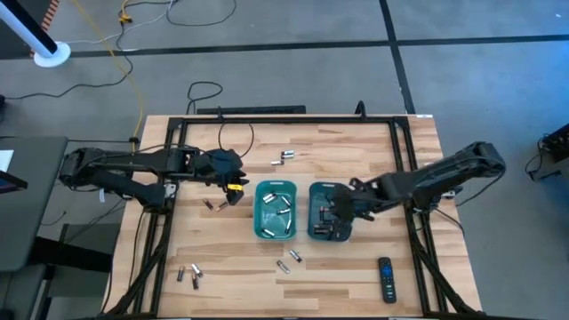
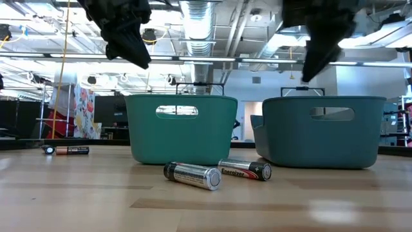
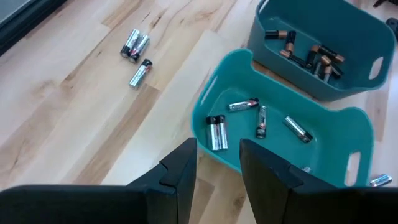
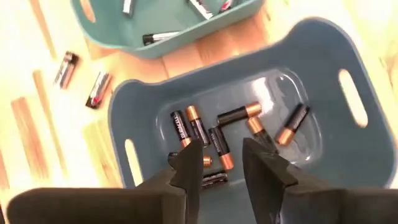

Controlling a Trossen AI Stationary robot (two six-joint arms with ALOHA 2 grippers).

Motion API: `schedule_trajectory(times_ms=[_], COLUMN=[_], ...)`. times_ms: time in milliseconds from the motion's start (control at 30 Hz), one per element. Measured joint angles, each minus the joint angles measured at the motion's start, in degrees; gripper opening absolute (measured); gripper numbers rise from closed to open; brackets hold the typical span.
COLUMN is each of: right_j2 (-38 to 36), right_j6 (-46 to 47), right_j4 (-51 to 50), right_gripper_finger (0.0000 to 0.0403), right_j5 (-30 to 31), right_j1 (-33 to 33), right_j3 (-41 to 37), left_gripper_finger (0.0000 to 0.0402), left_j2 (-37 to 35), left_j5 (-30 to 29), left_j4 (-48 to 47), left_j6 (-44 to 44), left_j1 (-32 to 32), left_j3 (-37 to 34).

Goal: Sort batteries
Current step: Put the silver battery into the green bin

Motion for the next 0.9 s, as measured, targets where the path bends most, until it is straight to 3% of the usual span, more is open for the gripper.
schedule_trajectory(times_ms=[267, 567, 900], right_j2=[-9.3, -15.5, -16.7], right_j6=[19.9, 31.9, 46.0], right_j4=[4.6, 4.6, 4.2], right_gripper_finger=[0.0123, 0.0123, 0.0123], right_j5=[10.8, 26.1, 28.7], right_j1=[8.0, 14.7, 18.3], right_j3=[-9.0, -11.7, -16.2], left_gripper_finger=[0.0119, 0.0119, 0.0119], left_j2=[1.8, 10.5, 25.5], left_j5=[6.1, 16.4, 20.0], left_j4=[0.0, 3.9, 5.4], left_j6=[5.2, 14.6, 30.0], left_j1=[6.4, 16.2, 23.5], left_j3=[0.0, 0.0, 9.1])
